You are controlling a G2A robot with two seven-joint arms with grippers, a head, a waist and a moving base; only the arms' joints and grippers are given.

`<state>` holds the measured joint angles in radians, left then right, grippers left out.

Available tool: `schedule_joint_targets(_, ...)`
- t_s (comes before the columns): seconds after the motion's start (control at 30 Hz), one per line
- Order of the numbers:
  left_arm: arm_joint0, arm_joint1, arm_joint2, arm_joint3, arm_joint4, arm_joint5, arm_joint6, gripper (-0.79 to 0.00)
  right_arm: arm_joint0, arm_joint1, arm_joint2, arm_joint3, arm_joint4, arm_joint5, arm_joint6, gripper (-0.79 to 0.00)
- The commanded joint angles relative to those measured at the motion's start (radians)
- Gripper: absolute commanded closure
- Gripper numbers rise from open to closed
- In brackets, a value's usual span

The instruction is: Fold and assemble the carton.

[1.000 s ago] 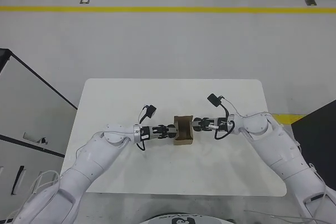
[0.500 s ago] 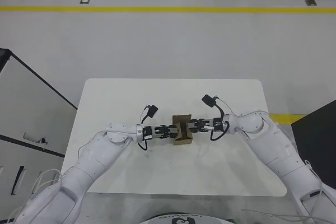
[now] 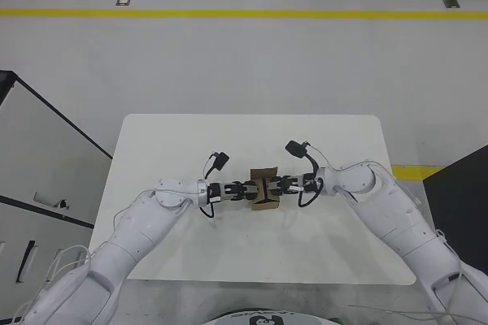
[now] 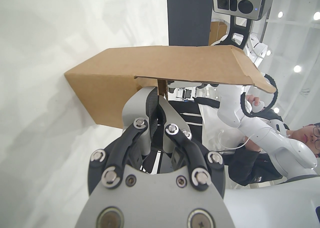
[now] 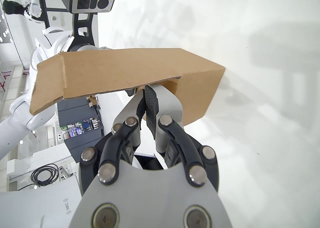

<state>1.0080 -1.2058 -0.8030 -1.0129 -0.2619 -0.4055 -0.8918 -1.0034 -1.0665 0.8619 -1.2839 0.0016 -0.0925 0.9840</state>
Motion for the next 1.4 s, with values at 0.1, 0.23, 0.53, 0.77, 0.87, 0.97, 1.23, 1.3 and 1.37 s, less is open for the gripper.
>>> schedule_joint_targets(0.1, 0.006, 0.001, -0.009, -0.004, 0.001, 0.003, -0.005, 0.000, 0.003, -0.004, -0.008, 0.003, -0.017, 0.015, -0.005, 0.000)
schedule_joint_targets(0.23, 0.009, 0.002, -0.019, -0.009, -0.013, -0.002, -0.018, 0.000, 0.006, -0.008, -0.013, 0.006, -0.021, 0.019, -0.006, 0.000)
schedule_joint_targets(0.53, 0.014, 0.003, -0.035, -0.021, -0.017, -0.017, -0.032, 0.000, 0.011, -0.008, 0.005, -0.014, -0.023, 0.020, -0.012, 0.000)
schedule_joint_targets(0.77, 0.009, -0.001, -0.031, -0.025, 0.024, -0.014, -0.006, 0.000, -0.001, -0.003, 0.026, -0.024, -0.031, 0.030, -0.016, 0.000)
schedule_joint_targets(0.87, 0.006, -0.004, -0.023, -0.024, 0.050, -0.006, 0.009, 0.000, -0.005, -0.003, 0.029, -0.021, -0.033, 0.034, -0.016, 0.000)
schedule_joint_targets(0.97, 0.004, -0.008, -0.018, -0.022, 0.063, -0.003, 0.017, 0.000, -0.008, -0.005, 0.028, -0.016, -0.032, 0.036, -0.015, 0.000)
schedule_joint_targets(1.23, 0.009, -0.011, -0.029, -0.027, 0.025, -0.025, -0.001, 0.000, -0.009, -0.010, 0.023, -0.003, -0.030, 0.036, -0.015, 0.000)
schedule_joint_targets(1.3, 0.011, -0.010, -0.035, -0.033, 0.009, -0.034, -0.022, 0.000, -0.008, -0.011, 0.022, -0.001, -0.028, 0.036, -0.015, 0.000)
schedule_joint_targets(1.37, 0.013, -0.010, -0.037, -0.039, 0.000, -0.037, -0.037, 0.000, -0.008, -0.013, 0.022, 0.001, -0.027, 0.037, -0.017, 0.000)
